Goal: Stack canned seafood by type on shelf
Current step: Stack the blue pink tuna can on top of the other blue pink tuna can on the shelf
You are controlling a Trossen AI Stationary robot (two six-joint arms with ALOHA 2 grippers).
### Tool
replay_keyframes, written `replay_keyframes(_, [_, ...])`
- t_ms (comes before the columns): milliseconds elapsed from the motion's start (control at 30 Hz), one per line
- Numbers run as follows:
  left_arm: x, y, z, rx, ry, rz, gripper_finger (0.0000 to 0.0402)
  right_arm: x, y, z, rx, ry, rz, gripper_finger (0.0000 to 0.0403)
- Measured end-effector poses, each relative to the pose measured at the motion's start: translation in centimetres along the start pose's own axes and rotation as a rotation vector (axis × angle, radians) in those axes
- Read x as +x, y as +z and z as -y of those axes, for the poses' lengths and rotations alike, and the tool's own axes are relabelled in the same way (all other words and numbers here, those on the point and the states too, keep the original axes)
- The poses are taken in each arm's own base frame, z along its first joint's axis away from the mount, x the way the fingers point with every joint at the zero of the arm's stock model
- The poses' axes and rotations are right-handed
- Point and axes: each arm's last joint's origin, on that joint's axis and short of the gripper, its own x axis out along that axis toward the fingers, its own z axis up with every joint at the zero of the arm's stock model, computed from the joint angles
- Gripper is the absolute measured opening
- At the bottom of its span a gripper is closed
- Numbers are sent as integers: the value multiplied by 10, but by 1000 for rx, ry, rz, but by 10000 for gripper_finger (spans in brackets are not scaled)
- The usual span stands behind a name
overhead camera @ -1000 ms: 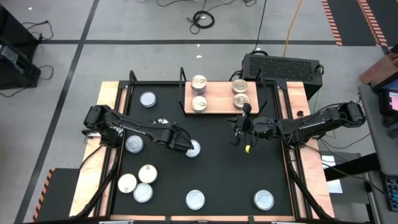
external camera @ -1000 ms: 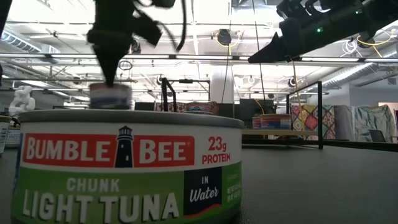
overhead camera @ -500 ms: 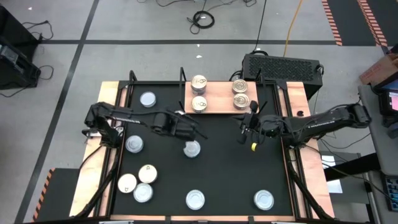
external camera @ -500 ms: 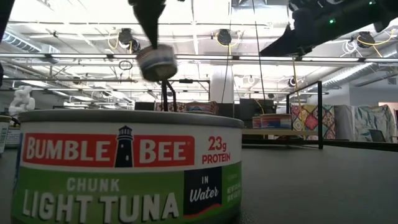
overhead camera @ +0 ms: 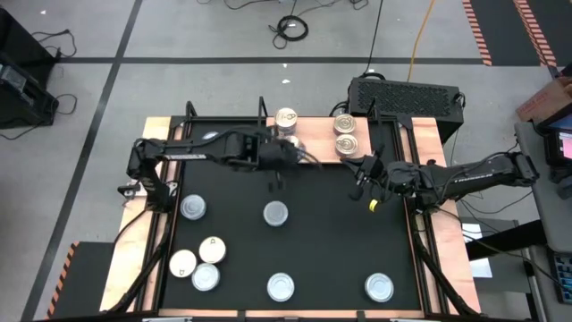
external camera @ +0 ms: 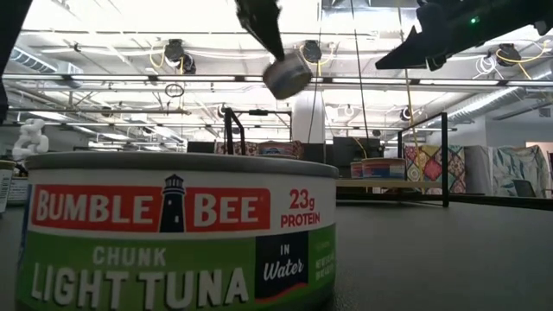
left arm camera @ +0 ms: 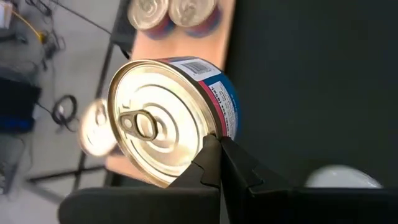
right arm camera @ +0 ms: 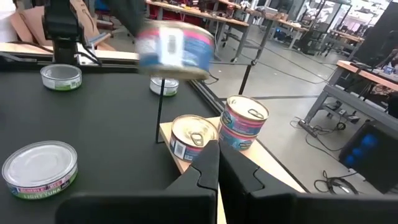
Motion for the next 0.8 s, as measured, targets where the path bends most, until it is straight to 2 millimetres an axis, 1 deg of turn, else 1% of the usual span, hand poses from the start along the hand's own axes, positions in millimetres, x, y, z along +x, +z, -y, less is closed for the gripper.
replay_keyframes(133, [33, 3, -9, 69, 23, -33, 0, -1, 1, 1, 0, -10, 2, 0])
replay_keyframes(233, [56, 0, -13, 102, 28, -91, 0, -1, 0, 2, -6, -20, -7, 0])
replay_keyframes(367, [80, -4, -16, 129, 28, -154, 0, -1, -2, 1, -14, -20, -18, 0])
replay_keyframes(500, [92, -9, -20, 132, 25, -204, 0, -1, -5, 1, -15, -19, -46, 0])
replay_keyframes(633, [94, -13, -26, 116, 27, -229, 0, -2, -7, 1, -18, -19, -65, 0])
replay_keyframes(800, [94, -15, -29, 111, 9, -247, 0, -2, -9, 1, 3, -19, -85, 0])
